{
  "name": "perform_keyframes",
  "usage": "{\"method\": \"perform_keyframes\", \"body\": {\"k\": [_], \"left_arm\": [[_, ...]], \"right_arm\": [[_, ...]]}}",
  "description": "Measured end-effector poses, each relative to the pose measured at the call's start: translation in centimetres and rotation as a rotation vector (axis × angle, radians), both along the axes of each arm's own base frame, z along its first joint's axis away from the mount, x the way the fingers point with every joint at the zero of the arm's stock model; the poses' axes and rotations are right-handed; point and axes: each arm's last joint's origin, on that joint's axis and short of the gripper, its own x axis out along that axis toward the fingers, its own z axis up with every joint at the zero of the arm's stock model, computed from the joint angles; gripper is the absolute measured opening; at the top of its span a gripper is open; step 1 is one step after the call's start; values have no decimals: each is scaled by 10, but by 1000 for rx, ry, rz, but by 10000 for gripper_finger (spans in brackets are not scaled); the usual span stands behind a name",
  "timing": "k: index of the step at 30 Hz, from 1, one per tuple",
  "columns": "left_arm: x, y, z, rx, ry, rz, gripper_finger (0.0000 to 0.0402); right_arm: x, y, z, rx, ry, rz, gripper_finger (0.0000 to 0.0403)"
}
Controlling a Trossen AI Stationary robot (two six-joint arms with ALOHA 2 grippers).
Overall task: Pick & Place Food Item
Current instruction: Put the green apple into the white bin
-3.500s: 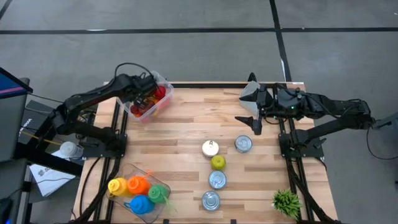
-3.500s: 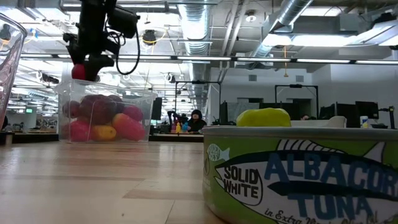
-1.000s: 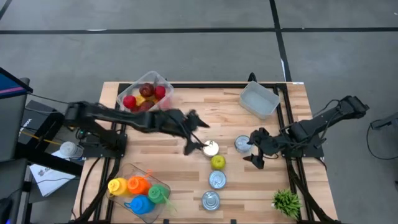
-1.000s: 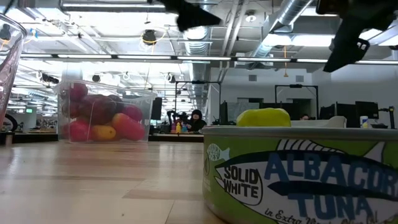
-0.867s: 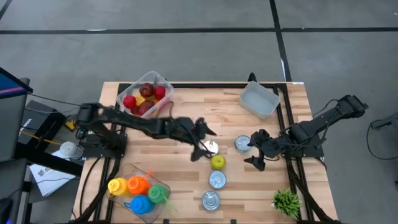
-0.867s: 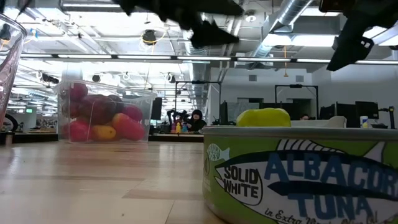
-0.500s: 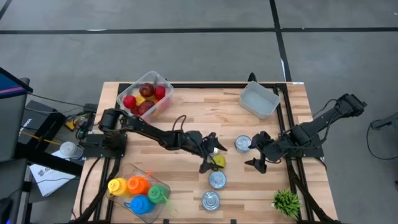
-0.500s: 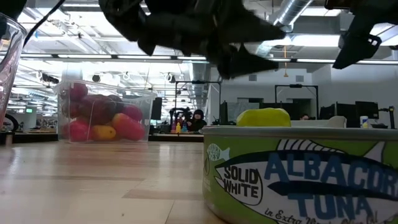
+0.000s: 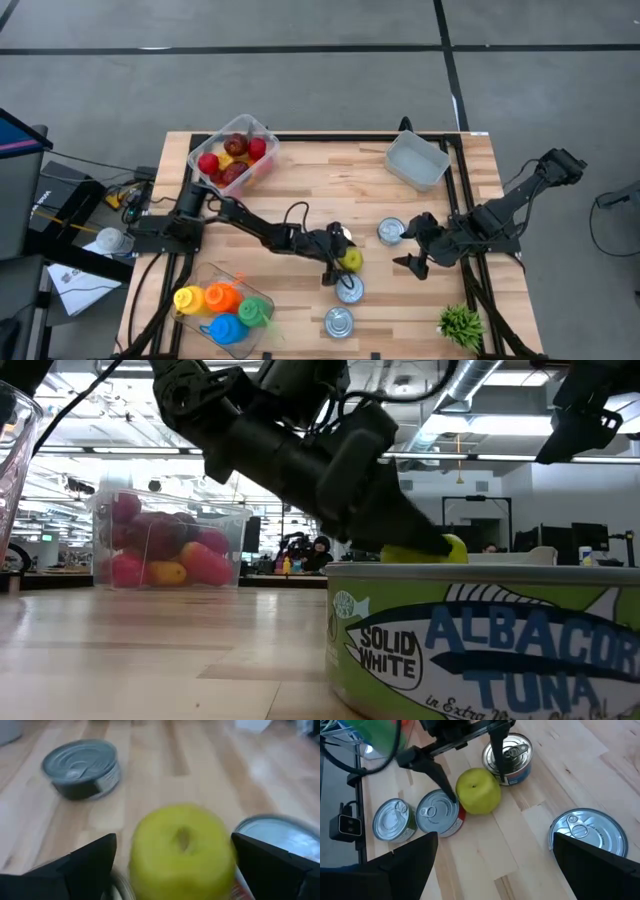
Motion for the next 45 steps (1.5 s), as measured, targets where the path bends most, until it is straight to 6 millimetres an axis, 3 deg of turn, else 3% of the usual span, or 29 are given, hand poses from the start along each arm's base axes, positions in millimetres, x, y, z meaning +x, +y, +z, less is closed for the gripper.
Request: {"method": "perform_keyframes", "body": {"k": [6, 16, 24, 30, 34, 39, 45], "left_arm": [[-2, 1, -2, 40, 34, 44, 363], [-3, 2, 4, 3, 30, 66, 271], [-2, 3, 13, -67, -4, 103, 266], [-11, 17, 70, -98, -107, 136, 265], [-31, 35, 127, -119, -201, 180, 268], [-77, 56, 202, -134, -342, 268, 268], [-149, 73, 270, -158, -512, 344, 269]], "right_arm": [[0, 0, 0, 0, -4, -2, 384], [0, 0, 0, -12, -10, -13, 384], [0, 0, 0, -12, -12, -14, 384], [2, 1, 2, 1, -39, -9, 384], [7, 3, 7, 3, -99, 21, 384], [13, -1, 11, -27, -145, 39, 384], [19, -9, 13, -73, -163, 35, 384]]}}
